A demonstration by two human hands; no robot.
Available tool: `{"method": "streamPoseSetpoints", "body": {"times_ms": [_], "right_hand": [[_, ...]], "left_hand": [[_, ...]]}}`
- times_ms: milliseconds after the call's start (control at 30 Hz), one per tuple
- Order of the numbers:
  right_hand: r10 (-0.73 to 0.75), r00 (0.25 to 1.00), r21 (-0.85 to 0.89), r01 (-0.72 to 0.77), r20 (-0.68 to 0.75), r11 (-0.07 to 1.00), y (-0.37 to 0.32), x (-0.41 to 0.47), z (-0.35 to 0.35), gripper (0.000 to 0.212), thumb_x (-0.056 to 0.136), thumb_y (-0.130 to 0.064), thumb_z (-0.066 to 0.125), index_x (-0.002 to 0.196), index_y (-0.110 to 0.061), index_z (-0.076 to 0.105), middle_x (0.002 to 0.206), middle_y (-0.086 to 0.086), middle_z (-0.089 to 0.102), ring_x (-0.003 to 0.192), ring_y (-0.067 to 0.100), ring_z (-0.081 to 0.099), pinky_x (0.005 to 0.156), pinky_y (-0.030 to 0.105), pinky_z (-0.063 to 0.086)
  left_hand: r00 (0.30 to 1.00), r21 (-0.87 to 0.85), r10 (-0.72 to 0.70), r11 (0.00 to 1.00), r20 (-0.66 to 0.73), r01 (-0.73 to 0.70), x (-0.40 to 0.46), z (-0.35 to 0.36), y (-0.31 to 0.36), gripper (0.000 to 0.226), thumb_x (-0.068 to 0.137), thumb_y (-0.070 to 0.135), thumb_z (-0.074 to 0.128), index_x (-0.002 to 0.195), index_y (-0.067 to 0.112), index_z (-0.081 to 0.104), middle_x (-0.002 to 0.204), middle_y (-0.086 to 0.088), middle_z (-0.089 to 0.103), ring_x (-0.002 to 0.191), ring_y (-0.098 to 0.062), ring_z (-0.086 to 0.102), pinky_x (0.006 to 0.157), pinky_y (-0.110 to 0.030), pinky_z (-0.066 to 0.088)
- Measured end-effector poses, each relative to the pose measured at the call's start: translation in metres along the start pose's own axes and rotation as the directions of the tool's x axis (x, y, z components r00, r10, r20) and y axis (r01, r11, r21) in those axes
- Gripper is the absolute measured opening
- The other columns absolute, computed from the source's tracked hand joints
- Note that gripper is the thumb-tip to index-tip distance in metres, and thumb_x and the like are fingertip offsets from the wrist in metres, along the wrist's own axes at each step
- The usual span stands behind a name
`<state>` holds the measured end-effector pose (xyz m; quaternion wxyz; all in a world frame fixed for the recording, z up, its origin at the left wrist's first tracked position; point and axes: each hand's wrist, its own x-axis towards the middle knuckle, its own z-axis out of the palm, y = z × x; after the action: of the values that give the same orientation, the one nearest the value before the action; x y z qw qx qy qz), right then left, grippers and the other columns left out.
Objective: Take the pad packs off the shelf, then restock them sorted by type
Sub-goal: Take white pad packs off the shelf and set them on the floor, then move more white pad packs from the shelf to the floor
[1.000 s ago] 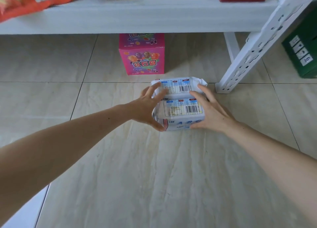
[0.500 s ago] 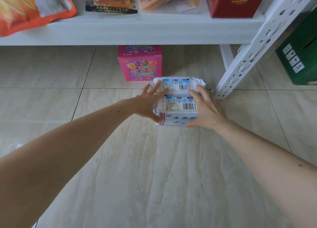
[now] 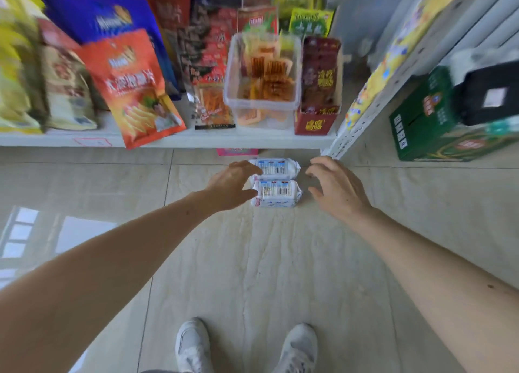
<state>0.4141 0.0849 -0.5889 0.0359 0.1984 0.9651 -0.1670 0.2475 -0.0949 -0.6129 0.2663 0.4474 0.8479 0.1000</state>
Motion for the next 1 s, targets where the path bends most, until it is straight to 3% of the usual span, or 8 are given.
{"method": "streamPoseSetpoints", "body": {"times_ms": [133, 300, 433, 533, 700, 833, 1000], "right_hand": [[-0.042, 0.998, 0.001, 0.042, -0.050, 0.999, -0.045, -0.021, -0.129, 0.023, 0.084, -0.010, 0.062, 0.107, -0.010, 0.065, 0.124, -0.001, 0.054, 0.110, 0.022, 0.055, 0.077, 0.035, 0.051], [-0.038, 0.994, -0.005, 0.038, -0.099, 0.999, -0.093, -0.041, -0.254, 0.021, 0.086, -0.010, 0.060, 0.106, -0.013, 0.064, 0.123, -0.005, 0.053, 0.108, 0.017, 0.054, 0.068, 0.026, 0.044], [-0.034, 0.991, -0.011, 0.033, -0.132, 0.999, -0.134, -0.057, -0.342, 0.019, 0.088, -0.012, 0.058, 0.106, -0.015, 0.064, 0.124, -0.006, 0.052, 0.109, 0.016, 0.053, 0.070, 0.026, 0.043], [-0.036, 0.987, -0.022, 0.033, -0.157, 0.999, -0.161, -0.066, -0.389, 0.020, 0.089, -0.015, 0.059, 0.109, -0.017, 0.064, 0.126, -0.006, 0.051, 0.109, 0.015, 0.054, 0.077, 0.030, 0.048], [-0.054, 0.972, -0.042, 0.046, -0.229, 0.998, -0.198, -0.066, -0.446, 0.024, 0.091, -0.017, 0.059, 0.114, -0.016, 0.063, 0.128, -0.006, 0.052, 0.101, 0.010, 0.054, 0.074, 0.027, 0.048], [-0.050, 0.952, -0.053, 0.036, -0.303, 0.998, -0.212, -0.050, -0.481, 0.024, 0.089, -0.014, 0.060, 0.112, -0.013, 0.062, 0.124, -0.002, 0.052, 0.109, 0.015, 0.053, 0.072, 0.027, 0.045], [0.004, 0.945, -0.099, -0.038, -0.327, 0.994, -0.210, -0.016, -0.516, 0.032, 0.089, -0.019, 0.060, 0.121, -0.018, 0.057, 0.131, -0.003, 0.048, 0.118, 0.018, 0.048, 0.075, 0.030, 0.041]], "left_hand": [[0.998, -0.006, 0.053, 0.999, -0.030, -0.053, -0.048, -0.117, 0.060, 0.041, 0.088, 0.029, 0.064, 0.127, 0.022, 0.054, 0.133, 0.005, 0.053, 0.123, -0.016, 0.048, 0.101, -0.031, 0.041], [0.989, 0.053, 0.136, 0.990, -0.058, -0.133, -0.098, -0.243, 0.122, 0.037, 0.089, 0.029, 0.061, 0.125, 0.023, 0.056, 0.130, 0.004, 0.056, 0.119, -0.016, 0.050, 0.098, -0.036, 0.045], [0.983, 0.060, 0.155, 0.987, -0.096, -0.150, -0.134, -0.331, 0.158, 0.039, 0.090, 0.029, 0.061, 0.128, 0.025, 0.054, 0.133, 0.005, 0.054, 0.108, -0.014, 0.057, 0.088, -0.037, 0.052], [0.974, 0.058, 0.182, 0.983, -0.139, -0.175, -0.156, -0.382, 0.175, 0.038, 0.088, 0.028, 0.061, 0.126, 0.029, 0.055, 0.133, 0.006, 0.054, 0.108, -0.013, 0.057, 0.087, -0.037, 0.053], [0.943, 0.145, 0.288, 0.953, -0.167, -0.265, -0.174, -0.451, 0.184, 0.033, 0.090, 0.030, 0.058, 0.123, 0.030, 0.056, 0.128, 0.006, 0.057, 0.106, -0.013, 0.056, 0.088, -0.034, 0.052], [0.913, 0.223, 0.366, 0.919, -0.179, -0.324, -0.177, -0.500, 0.182, 0.038, 0.090, 0.031, 0.060, 0.127, 0.025, 0.054, 0.130, 0.005, 0.054, 0.115, -0.015, 0.053, 0.092, -0.034, 0.047], [0.906, 0.243, 0.372, 0.915, -0.203, -0.321, -0.153, -0.554, 0.176, 0.037, 0.089, 0.029, 0.061, 0.125, 0.024, 0.056, 0.131, 0.003, 0.054, 0.105, -0.017, 0.055, 0.086, -0.034, 0.046]]}}
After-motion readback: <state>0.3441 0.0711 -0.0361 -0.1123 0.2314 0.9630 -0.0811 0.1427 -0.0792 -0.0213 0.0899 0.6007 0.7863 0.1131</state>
